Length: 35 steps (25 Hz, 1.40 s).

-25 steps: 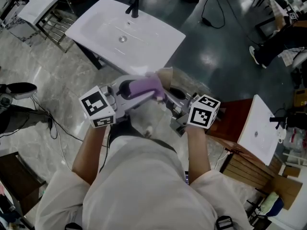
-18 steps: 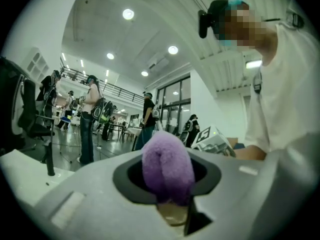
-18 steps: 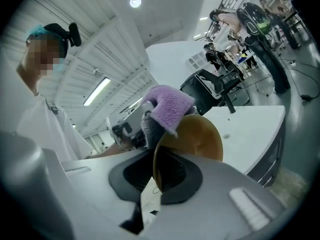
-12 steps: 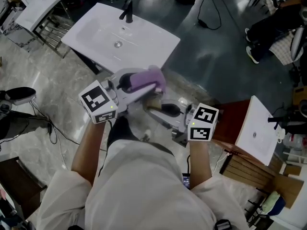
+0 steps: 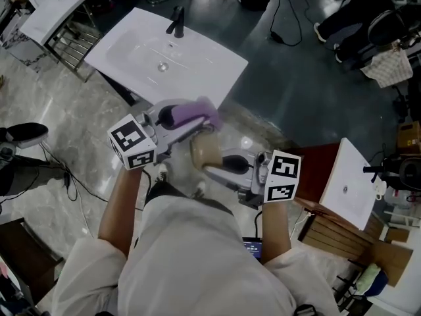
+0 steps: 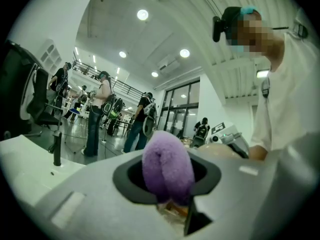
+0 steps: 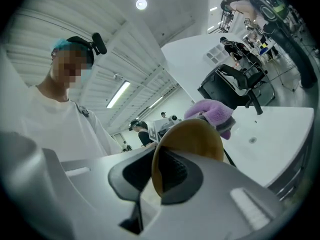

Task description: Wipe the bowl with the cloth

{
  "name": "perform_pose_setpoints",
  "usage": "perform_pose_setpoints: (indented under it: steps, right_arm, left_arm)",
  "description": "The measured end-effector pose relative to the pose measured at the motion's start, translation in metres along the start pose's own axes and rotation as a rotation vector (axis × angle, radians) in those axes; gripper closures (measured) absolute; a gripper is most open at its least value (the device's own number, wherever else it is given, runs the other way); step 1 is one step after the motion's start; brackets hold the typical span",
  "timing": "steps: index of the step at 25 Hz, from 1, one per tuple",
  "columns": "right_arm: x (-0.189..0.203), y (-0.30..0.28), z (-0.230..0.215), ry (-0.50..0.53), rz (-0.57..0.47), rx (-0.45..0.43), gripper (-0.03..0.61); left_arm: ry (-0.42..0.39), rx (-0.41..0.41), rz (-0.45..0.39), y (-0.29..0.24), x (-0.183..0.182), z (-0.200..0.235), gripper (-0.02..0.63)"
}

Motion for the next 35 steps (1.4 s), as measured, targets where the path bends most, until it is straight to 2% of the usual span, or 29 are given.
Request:
perform_pose_setpoints:
  steps: [6,10,17,23,30,35]
  right_arm:
    - [-0.023,-0.023,0.011,-0.016,-0.085,-0.067,0.554]
    - [-0.037,-0.065,0.004,-0.036,-0.132,-0.076,0.554]
    - [-0.056,-0.096,-0.017,-0.082,-0.224,-0.069,0.557]
    - [-0.072,-0.116,-0.035,-0.088,-0.283,0.029,0.563]
    - [-0.081,-0.143,-0.053,-0.078,-0.313,0.136,0.563]
    - [-0.086,-0.152,-0.088,-0.099,-0.339,0.270,0.564]
  left_arm:
    - [0.010,0.023,0.015,0.029,-0.006,0.018,0.499]
    - [0.022,0.043,0.016,0.066,-0.005,0.046,0.499]
    - [0.057,0.079,0.055,0.091,0.017,0.075,0.499]
    - [0.095,0.167,0.072,0.100,0.036,0.073,0.499]
    - [0.152,0.215,0.050,0.113,0.045,0.082,0.499]
    - [0.180,0.238,0.069,0.112,0.050,0.090,0.499]
Point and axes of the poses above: the fingertips, and each gripper's own axes: y backward along the fingers, z to its left, x out of its underside, the point moved 5 cm from there along y, backward along the fingers, and after that the axes turned 10 degrees about x, right-handed, at the moved point
